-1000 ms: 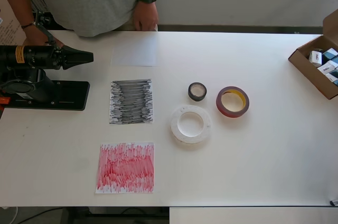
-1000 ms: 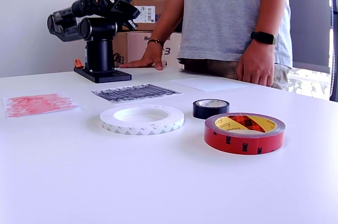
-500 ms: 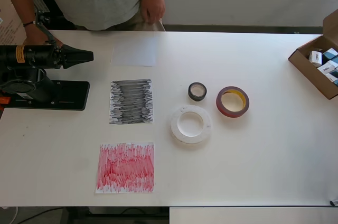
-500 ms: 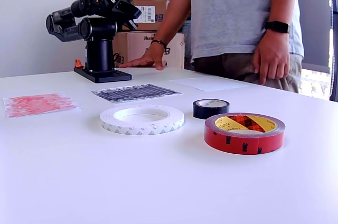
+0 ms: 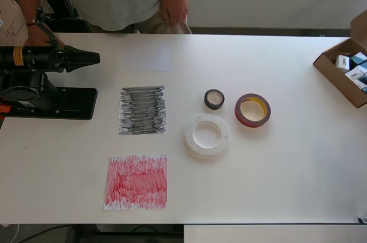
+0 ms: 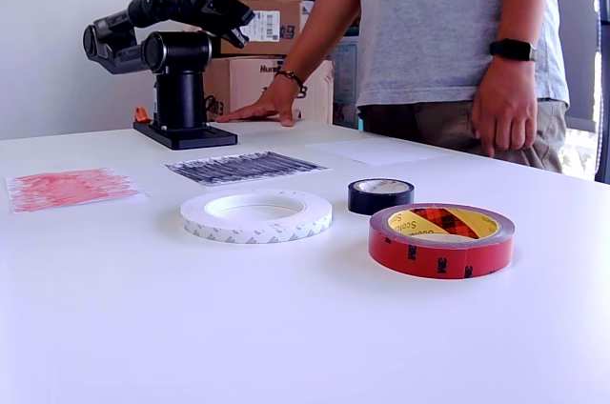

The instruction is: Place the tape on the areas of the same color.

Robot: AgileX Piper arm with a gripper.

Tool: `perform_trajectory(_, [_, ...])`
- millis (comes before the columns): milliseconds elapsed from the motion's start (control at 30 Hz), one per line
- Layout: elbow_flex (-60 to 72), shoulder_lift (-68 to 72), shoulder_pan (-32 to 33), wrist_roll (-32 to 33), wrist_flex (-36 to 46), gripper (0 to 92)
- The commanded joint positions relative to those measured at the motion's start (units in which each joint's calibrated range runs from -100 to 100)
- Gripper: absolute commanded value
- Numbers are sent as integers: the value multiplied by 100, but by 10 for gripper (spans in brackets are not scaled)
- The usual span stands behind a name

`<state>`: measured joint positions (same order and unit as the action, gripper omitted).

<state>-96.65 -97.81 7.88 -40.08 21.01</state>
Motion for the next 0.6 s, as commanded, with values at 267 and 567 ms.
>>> perform_trajectory(267, [2355,2448,-100,317,-26,6])
perform_trajectory(567, [5072,5142,-423,1275,-26,6])
